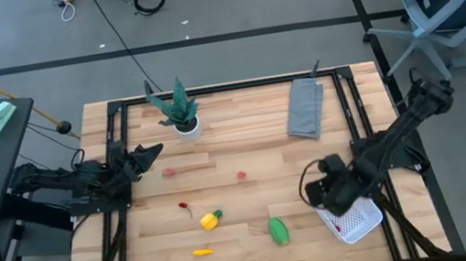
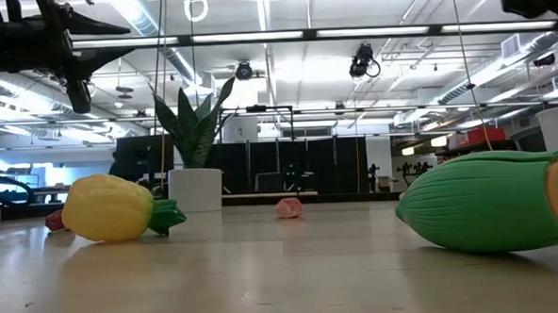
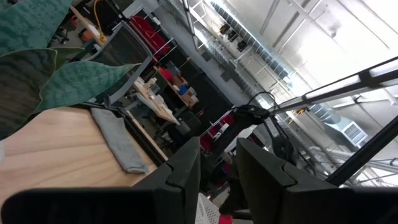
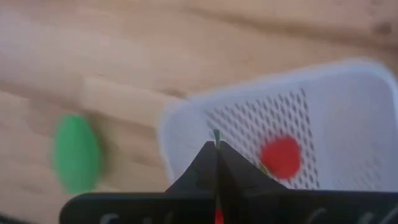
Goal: Pick and placing Produce into tupperware
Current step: Put the red strawberry into the white basket, then put the left pink peach into the white basket
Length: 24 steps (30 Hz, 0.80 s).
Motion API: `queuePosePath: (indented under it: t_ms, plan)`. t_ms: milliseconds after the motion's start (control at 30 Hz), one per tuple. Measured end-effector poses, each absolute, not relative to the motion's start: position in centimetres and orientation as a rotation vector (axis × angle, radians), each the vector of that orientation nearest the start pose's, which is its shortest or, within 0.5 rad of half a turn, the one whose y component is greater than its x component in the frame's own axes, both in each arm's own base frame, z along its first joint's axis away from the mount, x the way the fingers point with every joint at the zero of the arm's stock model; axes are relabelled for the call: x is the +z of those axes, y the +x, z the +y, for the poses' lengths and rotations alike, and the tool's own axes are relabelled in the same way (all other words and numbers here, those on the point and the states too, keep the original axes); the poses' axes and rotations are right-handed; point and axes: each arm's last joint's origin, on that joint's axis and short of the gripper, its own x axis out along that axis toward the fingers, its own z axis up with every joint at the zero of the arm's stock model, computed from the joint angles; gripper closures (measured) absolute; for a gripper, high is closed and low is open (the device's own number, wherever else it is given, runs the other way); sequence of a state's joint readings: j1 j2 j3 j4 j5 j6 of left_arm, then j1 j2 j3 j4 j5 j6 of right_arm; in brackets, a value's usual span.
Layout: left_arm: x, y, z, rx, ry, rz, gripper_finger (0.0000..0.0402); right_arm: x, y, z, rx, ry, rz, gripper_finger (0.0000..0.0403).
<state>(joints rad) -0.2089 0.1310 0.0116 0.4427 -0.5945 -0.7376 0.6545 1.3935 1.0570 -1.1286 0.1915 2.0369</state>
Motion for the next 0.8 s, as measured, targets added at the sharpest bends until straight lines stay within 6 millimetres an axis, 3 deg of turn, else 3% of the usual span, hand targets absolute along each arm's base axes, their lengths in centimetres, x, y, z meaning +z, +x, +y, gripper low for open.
queuePosePath:
  t_ms: [200,400,667,800]
  plan:
    - [19.7,9.7,-0.4,0.257,-0.85,-0.429,0.0292,21.4,19.6,16.4,-1.061,1.059,1.162,0.0403]
    - [19.7,9.7,-0.4,0.256,-0.854,-0.43,0.0292,19.8,20.4,17.3,-1.051,1.045,1.17,0.0387]
    - [19.7,9.7,-0.4,0.254,-0.86,-0.431,0.0292,19.2,20.6,17.7,-1.035,1.04,1.26,0.0325]
    - [19.8,9.7,-0.4,0.249,-0.887,-0.436,0.0292,20.2,20.5,17.4,-1.046,1.128,1.225,0.0301]
